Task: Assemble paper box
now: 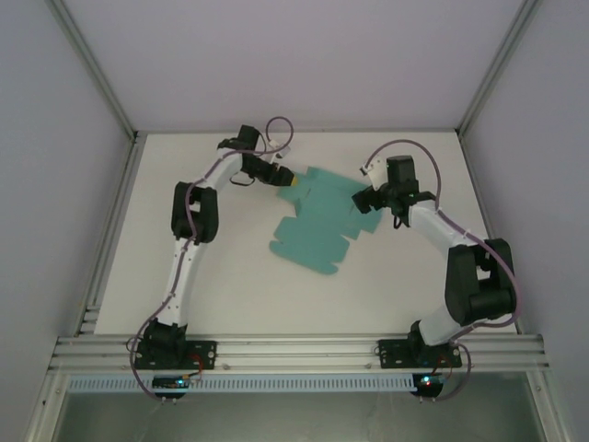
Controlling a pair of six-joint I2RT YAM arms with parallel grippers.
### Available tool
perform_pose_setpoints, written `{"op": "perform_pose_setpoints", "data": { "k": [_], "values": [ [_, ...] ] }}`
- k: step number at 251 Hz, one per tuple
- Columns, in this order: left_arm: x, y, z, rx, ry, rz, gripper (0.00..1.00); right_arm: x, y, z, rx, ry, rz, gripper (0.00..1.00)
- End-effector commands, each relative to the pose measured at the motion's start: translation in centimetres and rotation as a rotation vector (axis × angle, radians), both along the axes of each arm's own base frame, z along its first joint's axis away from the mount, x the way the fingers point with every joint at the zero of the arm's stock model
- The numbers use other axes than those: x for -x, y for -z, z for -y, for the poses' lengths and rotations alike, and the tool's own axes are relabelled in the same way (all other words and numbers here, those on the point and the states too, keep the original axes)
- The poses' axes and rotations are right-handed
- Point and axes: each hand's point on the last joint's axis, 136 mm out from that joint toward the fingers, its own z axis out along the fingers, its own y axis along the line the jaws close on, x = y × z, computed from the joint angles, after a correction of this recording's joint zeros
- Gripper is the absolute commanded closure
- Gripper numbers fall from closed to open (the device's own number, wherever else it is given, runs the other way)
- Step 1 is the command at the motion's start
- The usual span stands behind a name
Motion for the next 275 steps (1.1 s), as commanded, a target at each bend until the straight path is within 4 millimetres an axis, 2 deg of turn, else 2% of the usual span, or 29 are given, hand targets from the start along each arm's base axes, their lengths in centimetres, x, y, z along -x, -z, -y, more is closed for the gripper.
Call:
{"op": "perform_pose_setpoints", "data": {
  "k": [1, 14, 33, 58, 69, 95, 107, 121, 156, 177, 199, 237, 275],
  "values": [
    [0.8, -0.8, 0.8, 0.061, 0.028, -0.029, 0.76, 0.4, -1.0, 0.2, -0.041, 0.021, -0.002, 0.01],
    [0.7, -1.3, 0.8, 0.07, 0.024, -0.015, 1.0, 0.6, -1.0, 0.1, -0.042, 0.02, -0.003, 0.01],
    [1.0, -2.9, 0.8, 0.098, 0.037, 0.034, 1.0, 1.2, -1.4, -0.3, -0.051, -0.013, -0.014, 0.01],
    [2.6, -6.0, 0.5, 0.131, 0.071, 0.158, 1.0, 2.6, -2.3, -0.8, -0.025, -0.104, -0.049, 0.02],
    [3.2, -8.0, 0.4, 0.156, 0.082, 0.264, 1.0, 3.3, -2.9, -1.0, -0.021, -0.14, -0.071, 0.03],
    [6.7, -11.1, -0.4, 0.202, 0.103, 0.452, 1.0, 4.8, -4.0, -1.6, -0.021, -0.203, -0.104, 0.06],
    [8.5, -12.3, -0.8, 0.232, 0.12, 0.523, 1.0, 4.8, -4.5, -1.6, -0.001, -0.214, -0.09, 0.07],
    [10.0, -13.4, -1.0, 0.249, 0.118, 0.576, 1.0, 5.5, -4.8, -2.5, -0.009, -0.265, -0.109, 0.08],
    [12.1, -14.1, -1.7, 0.245, 0.109, 0.583, 1.0, 7.7, -5.1, -5.3, -0.03, -0.407, -0.161, 0.14],
    [12.8, -14.2, -2.0, 0.239, 0.102, 0.582, 1.0, 8.3, -4.8, -5.8, 0.006, -0.418, -0.172, 0.19],
    [13.4, -14.4, -2.2, 0.238, 0.103, 0.591, 1.0, 8.1, -4.5, -5.7, 0.063, -0.402, -0.168, 0.3],
    [13.7, -14.8, -2.3, 0.236, 0.101, 0.602, 1.0, 7.8, -3.9, -5.6, 0.11, -0.381, -0.17, 0.55],
    [14.2, -15.0, -2.4, 0.249, 0.114, 0.611, 1.0, 8.0, -3.6, -5.9, 0.108, -0.399, -0.179, 0.53]
  ]
}}
